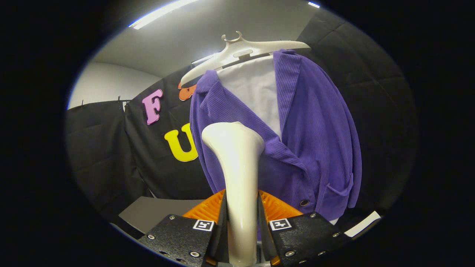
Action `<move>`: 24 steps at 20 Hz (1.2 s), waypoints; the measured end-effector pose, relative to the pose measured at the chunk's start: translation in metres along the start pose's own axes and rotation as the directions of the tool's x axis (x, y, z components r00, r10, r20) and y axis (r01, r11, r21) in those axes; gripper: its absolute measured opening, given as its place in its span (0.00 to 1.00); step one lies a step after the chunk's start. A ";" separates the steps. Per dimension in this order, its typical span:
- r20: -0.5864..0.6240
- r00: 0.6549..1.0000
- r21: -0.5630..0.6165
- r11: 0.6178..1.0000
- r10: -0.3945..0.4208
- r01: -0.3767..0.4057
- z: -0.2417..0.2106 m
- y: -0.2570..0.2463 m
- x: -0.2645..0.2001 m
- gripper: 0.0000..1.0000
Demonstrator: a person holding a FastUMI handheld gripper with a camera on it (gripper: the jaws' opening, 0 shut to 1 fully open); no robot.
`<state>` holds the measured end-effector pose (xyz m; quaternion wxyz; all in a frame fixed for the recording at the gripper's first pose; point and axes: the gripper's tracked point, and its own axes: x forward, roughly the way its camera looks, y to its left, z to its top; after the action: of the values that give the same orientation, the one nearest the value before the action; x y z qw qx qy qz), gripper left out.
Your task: Iron the clothes twice with a garment steamer, once on the left side and once on the right side.
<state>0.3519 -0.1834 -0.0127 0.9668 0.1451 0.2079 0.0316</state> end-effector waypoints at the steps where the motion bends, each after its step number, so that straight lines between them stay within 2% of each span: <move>1: -0.016 1.000 0.006 1.000 -0.004 0.005 -0.010 -0.004 -0.001 0.40; 6: -0.143 0.988 0.059 0.996 -0.057 0.066 -0.089 -0.027 -0.005 0.40; 10: -0.228 0.969 0.050 0.992 -0.101 0.115 -0.154 -0.042 -0.011 0.40; 16: -0.229 0.967 0.016 0.993 -0.109 0.116 -0.207 -0.029 -0.025 0.40; 21: -0.273 0.960 0.035 0.996 -0.065 0.077 -0.255 -0.008 -0.056 0.40; 24: -0.255 0.965 0.034 0.997 -0.058 0.069 -0.256 -0.002 -0.082 0.40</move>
<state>0.1720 -0.1267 -0.2044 0.9294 0.1538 0.3351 0.0145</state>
